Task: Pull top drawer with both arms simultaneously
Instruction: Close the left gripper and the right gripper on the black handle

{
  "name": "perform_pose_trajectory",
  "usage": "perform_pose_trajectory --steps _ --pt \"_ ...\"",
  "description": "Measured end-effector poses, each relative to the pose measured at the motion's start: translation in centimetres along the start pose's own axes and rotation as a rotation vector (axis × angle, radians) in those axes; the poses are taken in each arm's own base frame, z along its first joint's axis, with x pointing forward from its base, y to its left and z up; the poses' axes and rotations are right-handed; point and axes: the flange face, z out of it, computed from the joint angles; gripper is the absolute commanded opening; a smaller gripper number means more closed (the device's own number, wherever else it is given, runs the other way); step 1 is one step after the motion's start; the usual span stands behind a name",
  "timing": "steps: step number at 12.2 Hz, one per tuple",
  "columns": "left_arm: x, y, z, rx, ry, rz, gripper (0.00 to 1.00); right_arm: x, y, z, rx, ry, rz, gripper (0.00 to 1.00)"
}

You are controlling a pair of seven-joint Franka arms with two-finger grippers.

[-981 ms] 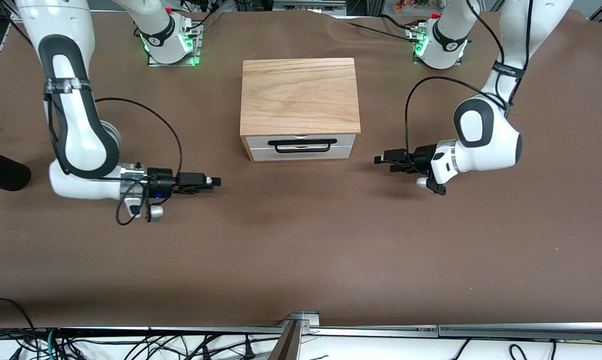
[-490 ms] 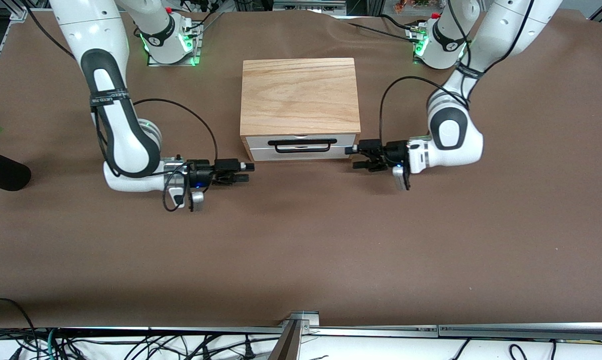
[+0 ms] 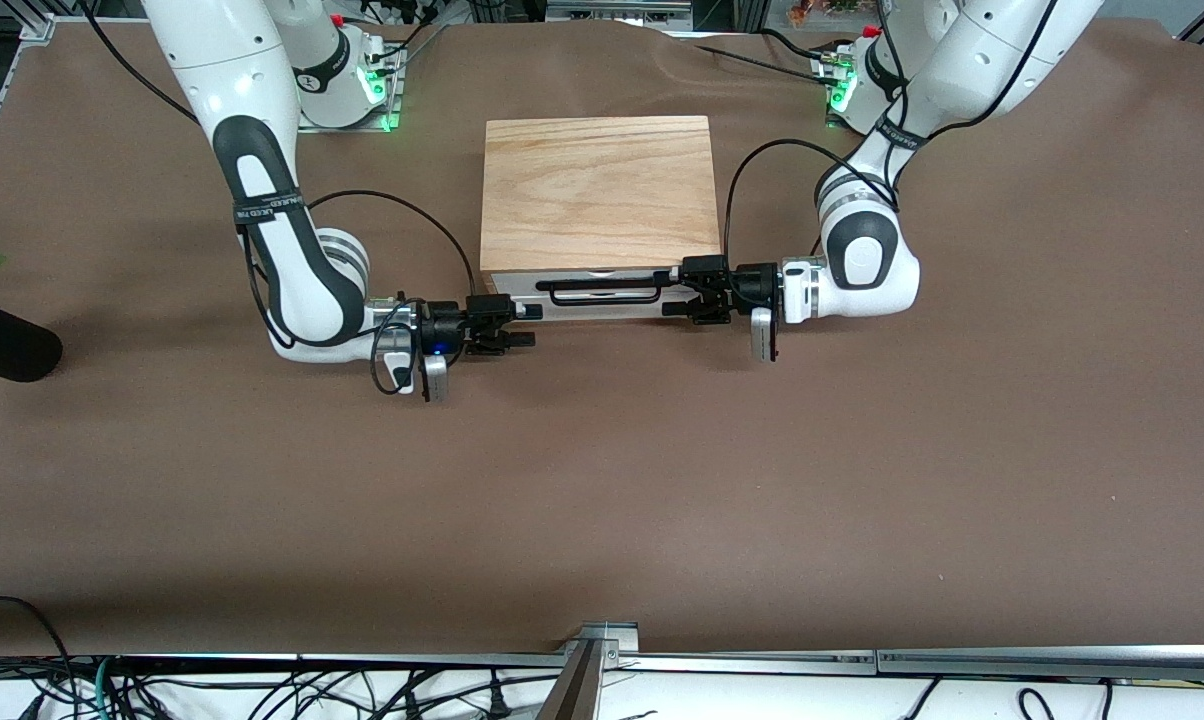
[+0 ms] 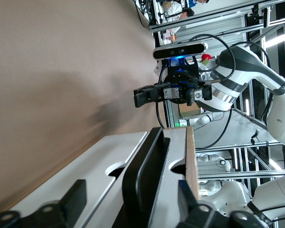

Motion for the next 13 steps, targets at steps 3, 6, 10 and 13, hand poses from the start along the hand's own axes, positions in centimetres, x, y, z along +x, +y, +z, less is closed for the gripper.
perform_pose_trajectory --steps 3,6,10,13 --pt "-0.2 -0.2 0.5 -0.023 0.007 -0.017 0.54 -1.0 0.2 2.2 0.030 -0.007 -0.011 0.99" --pt "-0.4 -0.6 0.8 -0.050 0.016 -0.043 0.50 -2.1 0.5 3.0 0.053 -0.030 -0.033 0.98" --pt "-0.7 -2.0 1.5 -0.141 0.012 -0.089 0.49 -3.5 1.1 3.1 0.088 -0.050 -0.058 0.74" --pt "-0.8 -2.6 1.8 -0.195 0.011 -0.113 0.38 -3.3 1.1 2.9 0.098 -0.034 -0.057 0.50"
